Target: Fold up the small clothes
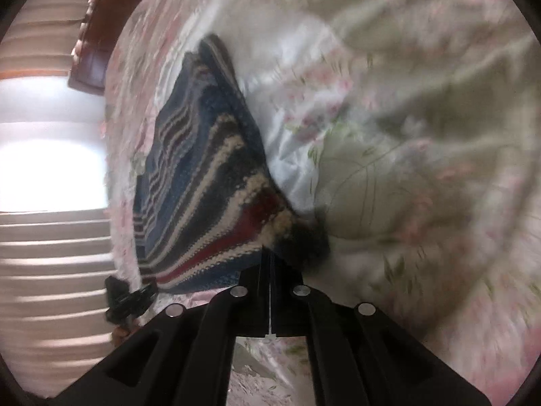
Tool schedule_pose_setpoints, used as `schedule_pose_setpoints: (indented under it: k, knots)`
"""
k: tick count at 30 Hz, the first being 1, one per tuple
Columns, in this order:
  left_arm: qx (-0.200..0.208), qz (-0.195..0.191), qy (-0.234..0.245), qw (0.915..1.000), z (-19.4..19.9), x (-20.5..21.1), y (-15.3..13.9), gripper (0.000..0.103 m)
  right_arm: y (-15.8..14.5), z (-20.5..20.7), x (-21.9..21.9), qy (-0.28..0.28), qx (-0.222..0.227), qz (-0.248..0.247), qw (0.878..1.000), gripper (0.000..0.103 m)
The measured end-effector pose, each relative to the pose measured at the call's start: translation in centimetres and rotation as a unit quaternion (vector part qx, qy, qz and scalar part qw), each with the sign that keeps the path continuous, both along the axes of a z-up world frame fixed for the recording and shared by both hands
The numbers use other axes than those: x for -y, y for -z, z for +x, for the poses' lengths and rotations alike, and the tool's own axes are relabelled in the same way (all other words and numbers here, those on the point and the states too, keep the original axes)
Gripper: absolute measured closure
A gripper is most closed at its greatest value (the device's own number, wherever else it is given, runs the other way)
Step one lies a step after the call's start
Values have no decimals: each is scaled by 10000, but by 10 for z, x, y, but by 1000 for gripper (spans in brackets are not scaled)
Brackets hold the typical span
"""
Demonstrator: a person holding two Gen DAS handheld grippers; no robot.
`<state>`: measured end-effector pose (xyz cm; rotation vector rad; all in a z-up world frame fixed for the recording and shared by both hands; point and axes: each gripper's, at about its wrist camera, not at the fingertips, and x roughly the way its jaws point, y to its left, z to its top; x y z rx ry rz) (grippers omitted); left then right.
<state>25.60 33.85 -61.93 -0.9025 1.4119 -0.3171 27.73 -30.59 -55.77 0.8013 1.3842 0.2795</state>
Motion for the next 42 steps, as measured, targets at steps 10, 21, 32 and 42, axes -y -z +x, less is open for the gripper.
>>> schedule_pose_setpoints:
  k: [10,21,32,42]
  knots:
    - [349,340,232,9985,61,-47,-96,7,-113,-45,-281,-2628,1590,-2331,9227,22]
    - [-457,217,1272,9906,172,-23,-29,6,-84,-63,-457,-3603,2056,-2490,8751,22]
    - [-494,220,1840,9814,205,-3,10,4,-48,-63,-515,-3990,2457,-3020,8302,21]
    - [-436,-130,1685,9846,211,-7,15,3,-31,-88,-548,-4310,2757,-3652,7777,21]
